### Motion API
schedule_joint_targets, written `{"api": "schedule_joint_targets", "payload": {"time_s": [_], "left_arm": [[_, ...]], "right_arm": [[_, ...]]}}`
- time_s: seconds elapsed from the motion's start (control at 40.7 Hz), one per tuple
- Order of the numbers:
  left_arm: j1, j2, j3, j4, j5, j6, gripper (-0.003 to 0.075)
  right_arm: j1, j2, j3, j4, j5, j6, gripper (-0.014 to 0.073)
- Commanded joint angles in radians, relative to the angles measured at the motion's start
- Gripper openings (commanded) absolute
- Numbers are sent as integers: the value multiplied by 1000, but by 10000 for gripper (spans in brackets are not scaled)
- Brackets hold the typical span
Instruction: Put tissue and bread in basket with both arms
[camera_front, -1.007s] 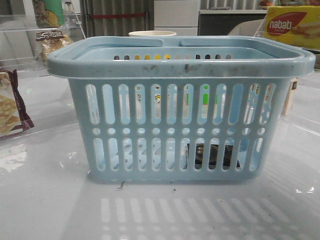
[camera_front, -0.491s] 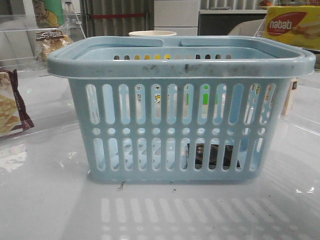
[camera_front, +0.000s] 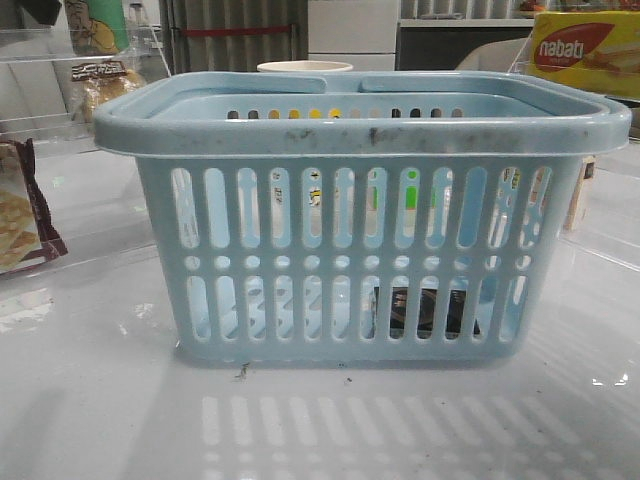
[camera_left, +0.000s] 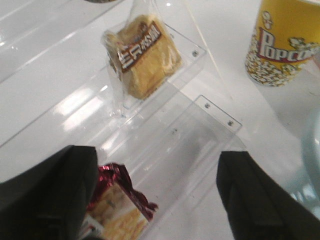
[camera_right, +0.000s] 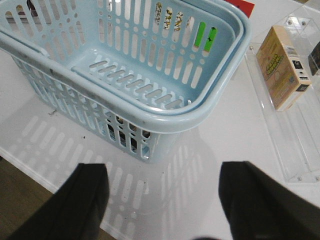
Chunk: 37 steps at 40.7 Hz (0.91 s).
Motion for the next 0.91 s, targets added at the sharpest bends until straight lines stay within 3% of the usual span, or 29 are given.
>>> {"api": "schedule_joint_targets", "payload": {"time_s": [0.0, 0.295, 0.589, 0.688, 0.884], "left_arm": [[24, 61, -126, -1, -82, -1, 549], [59, 317, -347, -108, -119, -1, 549], [59, 443, -407, -200, -295, -1, 546], [59, 451, -407, -202, -309, -1, 465], [59, 454, -407, -202, -307, -1, 207]], "right_arm": [[-2, -2, -25, -17, -71, -7, 569], [-2, -2, -25, -17, -71, -7, 569], [-2, -2, -25, -17, -71, -7, 569], [-2, -2, -25, -17, -71, -7, 569], [-2, -2, -25, -17, -71, -7, 569]]}}
